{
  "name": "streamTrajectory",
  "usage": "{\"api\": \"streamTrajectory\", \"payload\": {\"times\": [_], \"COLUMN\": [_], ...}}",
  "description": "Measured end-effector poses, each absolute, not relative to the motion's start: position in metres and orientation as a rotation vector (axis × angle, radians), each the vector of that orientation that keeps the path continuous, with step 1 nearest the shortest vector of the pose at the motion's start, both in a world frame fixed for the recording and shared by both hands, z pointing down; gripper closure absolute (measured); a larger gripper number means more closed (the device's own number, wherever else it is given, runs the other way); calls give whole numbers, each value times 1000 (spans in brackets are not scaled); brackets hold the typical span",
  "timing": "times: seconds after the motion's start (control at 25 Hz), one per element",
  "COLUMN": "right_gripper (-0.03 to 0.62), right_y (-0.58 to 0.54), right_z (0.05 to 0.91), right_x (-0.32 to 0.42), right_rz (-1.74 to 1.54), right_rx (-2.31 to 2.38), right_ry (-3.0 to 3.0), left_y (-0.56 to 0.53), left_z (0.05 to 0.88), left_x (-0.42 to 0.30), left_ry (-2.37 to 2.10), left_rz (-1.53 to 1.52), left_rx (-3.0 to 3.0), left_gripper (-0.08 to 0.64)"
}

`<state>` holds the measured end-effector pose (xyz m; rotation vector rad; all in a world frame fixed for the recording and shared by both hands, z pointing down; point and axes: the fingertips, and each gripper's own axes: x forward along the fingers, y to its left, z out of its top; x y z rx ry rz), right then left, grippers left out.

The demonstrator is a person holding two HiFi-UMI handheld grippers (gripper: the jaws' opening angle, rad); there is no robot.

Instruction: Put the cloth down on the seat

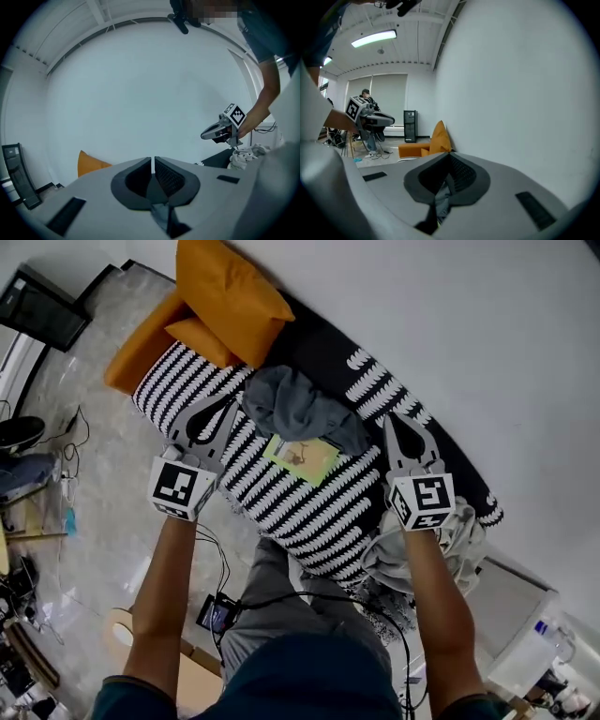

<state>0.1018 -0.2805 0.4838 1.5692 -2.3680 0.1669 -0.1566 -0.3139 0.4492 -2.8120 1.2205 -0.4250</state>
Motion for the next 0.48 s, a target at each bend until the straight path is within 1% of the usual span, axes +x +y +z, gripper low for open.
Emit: {"api": "streamTrajectory", "payload": {"times": [0.32,0.48], "right_gripper": [580,580], "right_y": [-190,-144], "right_z": [342,287], "right_x": [76,72], "right_rz": [-119,-206], "right_rx": [1513,1507], "right_ry": [-2601,-2656], "left_y": [-225,-177], "left_z": [344,302], "left_x": [-145,-137], "left_ry": [1181,1176], "left_rz": [-299,-249], "left_rx": [-2722,-2696], "left_gripper": [545,545]}}
